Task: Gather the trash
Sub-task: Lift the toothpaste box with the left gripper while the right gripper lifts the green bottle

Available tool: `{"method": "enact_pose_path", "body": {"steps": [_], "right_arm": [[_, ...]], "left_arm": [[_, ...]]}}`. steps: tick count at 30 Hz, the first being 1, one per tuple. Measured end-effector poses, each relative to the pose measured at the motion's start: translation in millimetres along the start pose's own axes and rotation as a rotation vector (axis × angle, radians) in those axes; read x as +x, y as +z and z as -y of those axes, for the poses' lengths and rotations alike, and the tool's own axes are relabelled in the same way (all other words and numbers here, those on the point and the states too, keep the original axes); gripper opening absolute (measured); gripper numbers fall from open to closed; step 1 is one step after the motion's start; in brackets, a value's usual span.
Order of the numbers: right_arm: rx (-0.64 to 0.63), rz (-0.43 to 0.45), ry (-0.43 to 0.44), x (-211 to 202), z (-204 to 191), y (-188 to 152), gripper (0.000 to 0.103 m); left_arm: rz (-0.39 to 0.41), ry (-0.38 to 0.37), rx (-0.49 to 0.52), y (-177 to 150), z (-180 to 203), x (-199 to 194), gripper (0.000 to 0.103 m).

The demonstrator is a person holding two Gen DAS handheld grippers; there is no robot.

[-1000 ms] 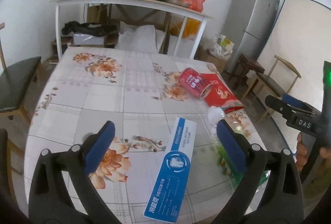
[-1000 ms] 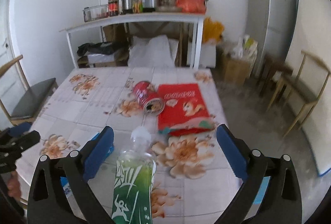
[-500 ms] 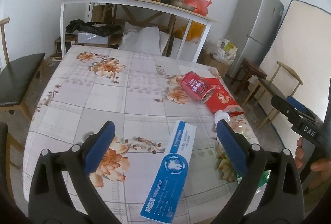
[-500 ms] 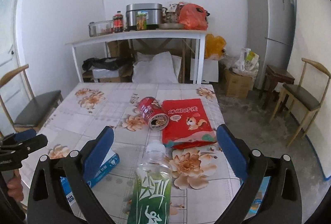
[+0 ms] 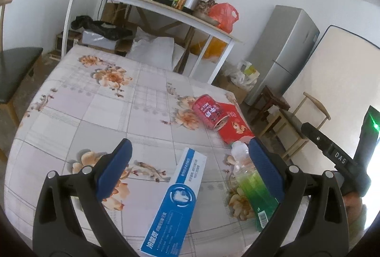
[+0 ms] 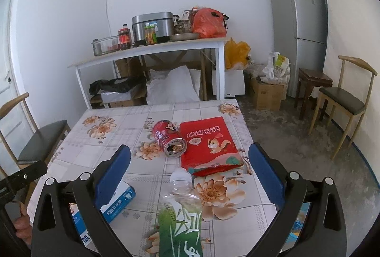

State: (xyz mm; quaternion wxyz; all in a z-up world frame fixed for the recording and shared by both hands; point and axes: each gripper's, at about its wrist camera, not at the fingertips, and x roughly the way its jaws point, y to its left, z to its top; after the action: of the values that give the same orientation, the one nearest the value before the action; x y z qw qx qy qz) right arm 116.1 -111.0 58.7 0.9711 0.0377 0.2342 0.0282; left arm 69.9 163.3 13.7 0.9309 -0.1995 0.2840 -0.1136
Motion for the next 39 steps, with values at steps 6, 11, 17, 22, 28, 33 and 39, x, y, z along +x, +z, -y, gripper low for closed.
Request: {"method": "enact_pose_path", "body": {"steps": [6,11,17,22,28,33,39], "right_arm": [[0.042,-0.010,0.007,3.0,3.8,1.0,0.097],[0.077,-0.025,0.008,6.8,7.8,1.0,0.097],[0.120,-0.056,0.021,11.4,14.2,-1.6,0.097],[0.144,-0.082,0.040,15.4,16.5,-2.3,0.097],[0.148,-0.179,0.075,23.0,15.3,-9.5,0.097],[0.162,-0.327,0.108,45.0,14.2,-25.6,0.096],[0.155,-0.483,0.135,74.3,9.0,-46.3,0.086]], "left_arm": [[-0.030,-0.019,-0.043,-2.3,-5.3,5.2,0.095],[-0.033,-0.012,0.000,-5.5,3.4,5.3,0.095],[-0.051,-0.046,0.036,-7.7,7.5,7.7,0.095],[-0.037,-0.006,0.076,-7.2,5.3,5.5,0.095],[-0.071,0.094,0.117,-10.9,-9.3,10.3,0.095],[-0.163,0.102,0.158,-16.6,-13.8,28.6,0.095],[-0.301,0.088,0.289,-34.3,6.0,61.8,0.095]]}}
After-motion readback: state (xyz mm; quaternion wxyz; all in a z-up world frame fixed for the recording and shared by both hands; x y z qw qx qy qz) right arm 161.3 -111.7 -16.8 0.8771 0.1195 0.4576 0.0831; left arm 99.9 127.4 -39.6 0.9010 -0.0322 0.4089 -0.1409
